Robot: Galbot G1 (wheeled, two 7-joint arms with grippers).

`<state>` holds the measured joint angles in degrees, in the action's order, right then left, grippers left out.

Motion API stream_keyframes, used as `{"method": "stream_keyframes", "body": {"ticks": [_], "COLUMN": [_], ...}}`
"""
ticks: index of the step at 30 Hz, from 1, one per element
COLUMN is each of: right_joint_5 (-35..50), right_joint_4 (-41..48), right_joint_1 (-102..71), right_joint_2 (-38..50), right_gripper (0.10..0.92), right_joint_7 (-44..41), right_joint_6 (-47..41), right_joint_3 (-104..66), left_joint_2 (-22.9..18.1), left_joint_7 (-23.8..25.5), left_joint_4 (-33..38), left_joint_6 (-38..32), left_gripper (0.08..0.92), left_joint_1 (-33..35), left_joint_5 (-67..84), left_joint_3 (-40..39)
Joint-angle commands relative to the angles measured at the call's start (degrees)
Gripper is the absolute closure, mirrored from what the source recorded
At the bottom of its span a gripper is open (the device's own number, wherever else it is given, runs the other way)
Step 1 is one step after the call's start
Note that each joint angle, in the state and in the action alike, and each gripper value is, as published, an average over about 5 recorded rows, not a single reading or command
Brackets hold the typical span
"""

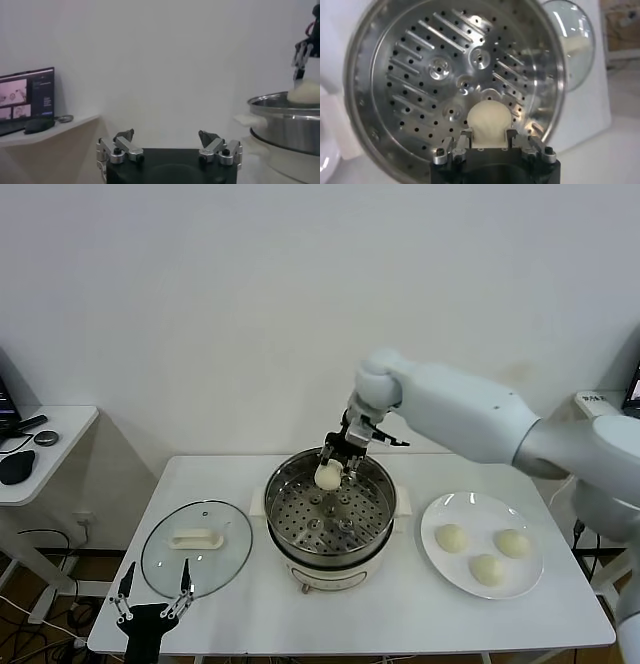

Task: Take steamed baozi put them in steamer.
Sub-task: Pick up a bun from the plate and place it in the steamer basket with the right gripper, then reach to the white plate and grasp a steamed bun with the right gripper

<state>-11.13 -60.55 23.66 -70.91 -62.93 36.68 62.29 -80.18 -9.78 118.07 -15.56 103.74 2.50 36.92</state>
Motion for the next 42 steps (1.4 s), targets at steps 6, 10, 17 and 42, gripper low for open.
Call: {"method": "stream_keyframes", "body": {"ticks": [6,10,17,42], "right_joint_5": [-16.4,-14.3,2.8,18.8], "right_joint_4": [8.7,9.3,2.0,-37.8], "right_joint_1": [-5.2,-4.9,1.5,1.8], "right_joint_2": [-6.0,-6.2,-1.7,53.6], "right_gripper": [0.570,0.511,0.314,0.203], "right_joint_7": [3.9,4.4,3.7,-2.2], "right_joint_6": [10.8,10.8,3.0,-59.8], "right_joint_3": [-3.9,-3.9,0.4,9.7], "left_joint_2": [-0.2,-0.3,-0.1,5.0], "left_joint_7": [-0.2,-0.4,-0.6,1.0], "left_joint_4": [-0.5,-0.8,-1.2,0.6], "left_joint_6": [-0.7,-1.2,-1.8,8.8], "left_gripper": [0.177,0.177,0.177,0.177], "left_joint_1": [0.3,0.5,0.7,-2.8], "left_joint_5": [0.1,0.1,0.3,9.1], "left_joint_3": [0.7,0.8,1.1,-0.4]}}
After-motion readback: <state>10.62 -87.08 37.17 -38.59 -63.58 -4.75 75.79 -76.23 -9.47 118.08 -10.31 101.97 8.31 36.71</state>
